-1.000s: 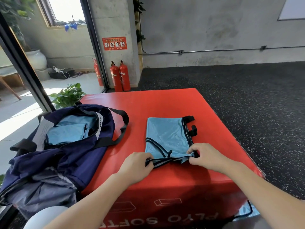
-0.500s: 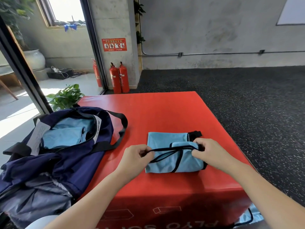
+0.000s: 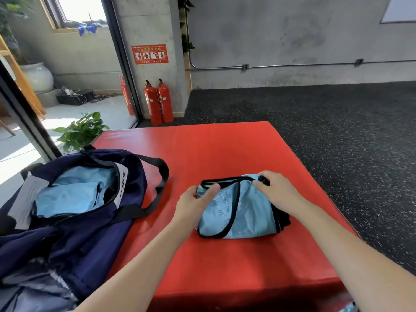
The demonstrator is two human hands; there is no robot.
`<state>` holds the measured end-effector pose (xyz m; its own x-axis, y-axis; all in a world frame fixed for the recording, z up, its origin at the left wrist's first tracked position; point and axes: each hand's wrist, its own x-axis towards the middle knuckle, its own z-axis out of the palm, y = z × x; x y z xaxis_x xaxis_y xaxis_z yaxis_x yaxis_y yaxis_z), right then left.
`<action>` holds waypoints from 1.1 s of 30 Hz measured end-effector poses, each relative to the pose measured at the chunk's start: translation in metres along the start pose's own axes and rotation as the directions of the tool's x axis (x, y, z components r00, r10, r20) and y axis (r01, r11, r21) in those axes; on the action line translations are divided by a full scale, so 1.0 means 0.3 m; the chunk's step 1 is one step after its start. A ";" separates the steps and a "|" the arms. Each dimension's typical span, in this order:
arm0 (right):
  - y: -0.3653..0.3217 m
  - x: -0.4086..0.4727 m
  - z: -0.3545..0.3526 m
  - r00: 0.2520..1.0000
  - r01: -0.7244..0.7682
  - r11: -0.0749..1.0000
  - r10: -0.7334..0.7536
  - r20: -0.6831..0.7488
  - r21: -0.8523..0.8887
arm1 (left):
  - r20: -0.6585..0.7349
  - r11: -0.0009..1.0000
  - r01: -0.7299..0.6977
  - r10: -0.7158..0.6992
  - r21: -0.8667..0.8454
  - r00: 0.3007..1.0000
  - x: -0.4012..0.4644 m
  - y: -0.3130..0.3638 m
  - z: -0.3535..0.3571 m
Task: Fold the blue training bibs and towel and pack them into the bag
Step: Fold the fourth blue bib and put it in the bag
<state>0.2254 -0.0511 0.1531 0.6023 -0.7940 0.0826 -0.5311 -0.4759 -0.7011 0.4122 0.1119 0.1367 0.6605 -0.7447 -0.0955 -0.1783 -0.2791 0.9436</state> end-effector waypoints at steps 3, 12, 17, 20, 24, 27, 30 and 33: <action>0.040 0.043 0.016 0.998 -0.034 0.998 0.036 0.046 -0.057 | 0.030 0.989 -0.006 0.001 0.148 1.000 0.028 -0.052 0.015; 0.085 0.097 0.043 0.992 -0.031 0.980 0.055 0.117 -0.199 | -0.086 0.908 -0.061 0.106 0.415 0.991 0.023 -0.114 0.054; 0.078 0.112 0.051 0.990 -0.046 0.960 0.081 0.117 -0.275 | -0.071 0.873 -0.092 0.143 0.479 0.987 0.036 -0.134 0.031; 0.069 0.108 0.055 0.992 -0.056 0.930 0.093 0.087 -0.362 | -0.045 0.788 -0.137 0.204 0.601 0.978 0.058 -0.135 0.019; 0.044 0.088 0.041 0.997 -0.063 0.901 0.072 0.005 -0.430 | -0.029 0.692 -0.164 0.259 0.703 0.966 0.091 -0.118 0.006; 0.020 0.057 0.028 0.999 -0.022 0.898 -0.002 -0.054 -0.439 | -0.030 0.589 -0.185 0.336 0.787 0.941 0.107 -0.101 -0.005; -0.016 0.008 0.038 0.985 0.088 0.881 -0.147 -0.093 -0.465 | -0.016 0.535 -0.302 0.510 0.789 0.860 0.133 -0.100 -0.010; -0.077 -0.055 0.072 0.991 0.092 0.965 -0.113 -0.075 -0.244 | 0.181 0.565 -0.514 0.541 0.645 0.821 0.170 -0.099 0.003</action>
<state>0.2407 -0.0189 0.1526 0.6121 -0.7611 0.2147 -0.6026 -0.6247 -0.4966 0.4505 0.0817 0.1036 0.3145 -0.8722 0.3747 -0.9108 -0.1660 0.3781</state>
